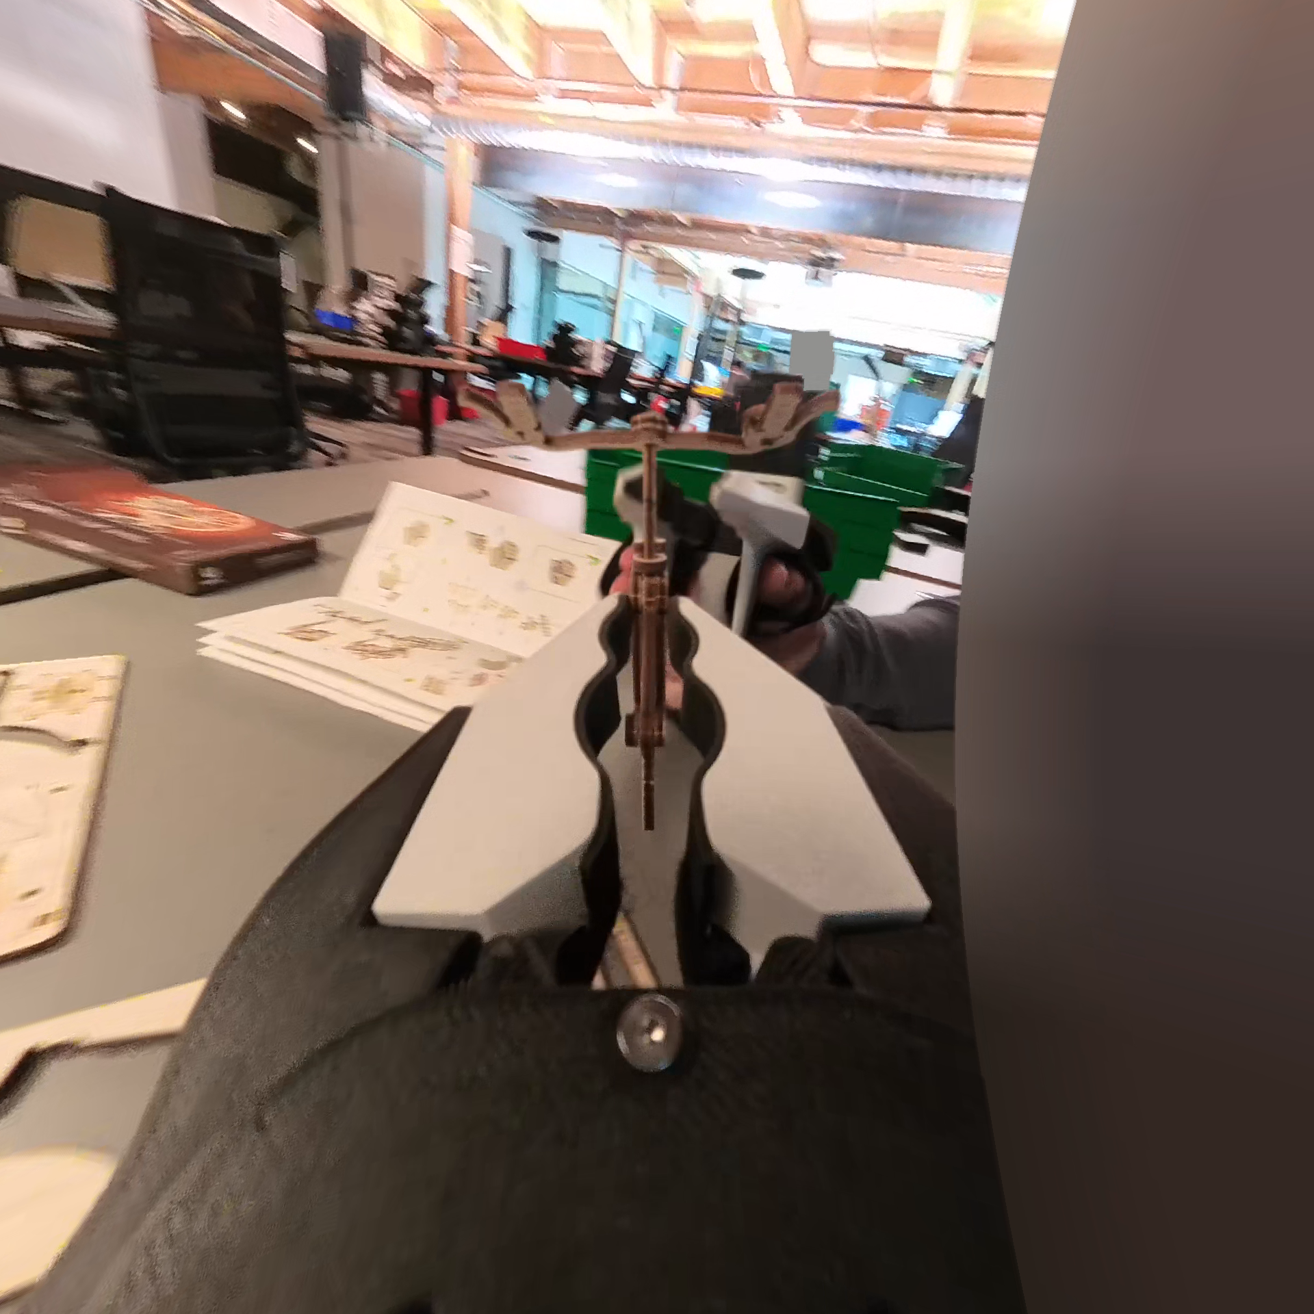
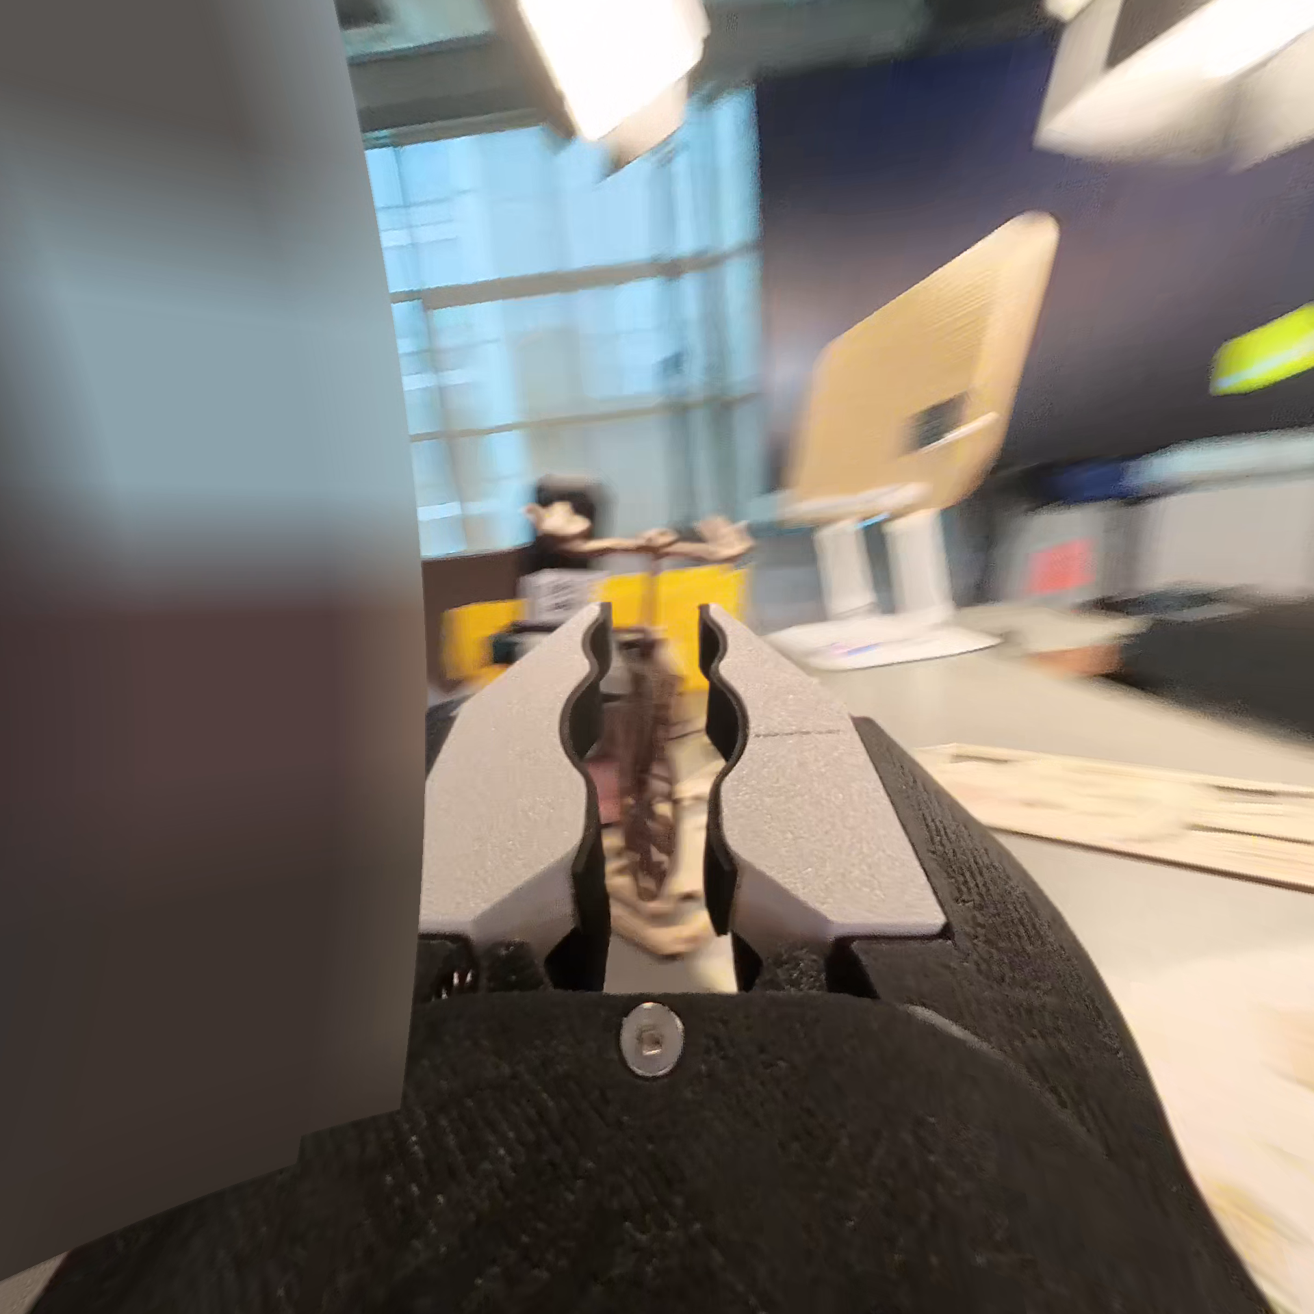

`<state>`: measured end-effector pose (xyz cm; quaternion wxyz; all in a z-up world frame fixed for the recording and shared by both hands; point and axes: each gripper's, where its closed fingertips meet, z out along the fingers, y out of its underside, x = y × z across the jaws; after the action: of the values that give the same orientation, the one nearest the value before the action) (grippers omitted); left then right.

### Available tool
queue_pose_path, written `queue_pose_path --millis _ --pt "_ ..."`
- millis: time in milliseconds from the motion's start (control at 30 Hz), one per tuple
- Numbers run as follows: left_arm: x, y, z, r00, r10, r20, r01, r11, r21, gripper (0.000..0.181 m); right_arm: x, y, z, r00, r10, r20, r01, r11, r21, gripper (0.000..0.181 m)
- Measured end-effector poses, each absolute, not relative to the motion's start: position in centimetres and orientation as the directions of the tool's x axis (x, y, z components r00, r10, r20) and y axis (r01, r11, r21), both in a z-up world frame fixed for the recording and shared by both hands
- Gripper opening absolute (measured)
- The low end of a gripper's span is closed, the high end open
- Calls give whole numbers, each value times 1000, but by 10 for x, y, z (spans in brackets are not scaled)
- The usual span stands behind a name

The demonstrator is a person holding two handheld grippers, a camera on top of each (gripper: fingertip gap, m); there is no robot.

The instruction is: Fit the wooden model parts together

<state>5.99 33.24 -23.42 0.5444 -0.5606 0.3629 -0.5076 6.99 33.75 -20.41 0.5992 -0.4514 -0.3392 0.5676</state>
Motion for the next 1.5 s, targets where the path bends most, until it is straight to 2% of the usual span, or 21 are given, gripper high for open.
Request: queue_pose_path --millis 100,167,233,300,467,767,867,1100,1300,1500 --pt "48 342 -232 302 -943 139 159 -94 -983 8 99 367 -198 451 892 -15 -339 156 -928 26" --pt "43 345 -231 337 -935 109 156 -59 -986 8 113 380 -205 618 753 226 -93 356 -930 30" --pt "43 345 -231 350 -932 88 147 -38 -988 8 112 388 -229 595 605 529 256 482 -838 35" --pt "45 344 -232 342 -936 83 138 -37 -990 8 105 391 -259 461 554 693 473 508 -720 39" --pt "46 343 -233 336 -939 74 131 -31 -991 8 97 400 -301 311 580 753 669 429 -607 49" --pt "47 343 -234 331 -940 83 129 -42 -991 8 109 413 -318 288 580 762 752 355 -555 40" --pt "48 342 -234 327 -941 83 129 -43 -991 8 117 418 -308 342 525 780 753 344 -562 37" --pt "48 342 -234 313 -945 93 133 -54 -990 8 146 427 -285 521 410 748 727 245 -641 16" --pt "48 342 -233 288 -949 128 151 -87 -985 8 184 442 -282 708 361 607 629 67 -774 2" --pt "45 344 -232 289 -947 144 170 -97 -981 8 222 452 -271 861 255 441 465 -41 -884 0"
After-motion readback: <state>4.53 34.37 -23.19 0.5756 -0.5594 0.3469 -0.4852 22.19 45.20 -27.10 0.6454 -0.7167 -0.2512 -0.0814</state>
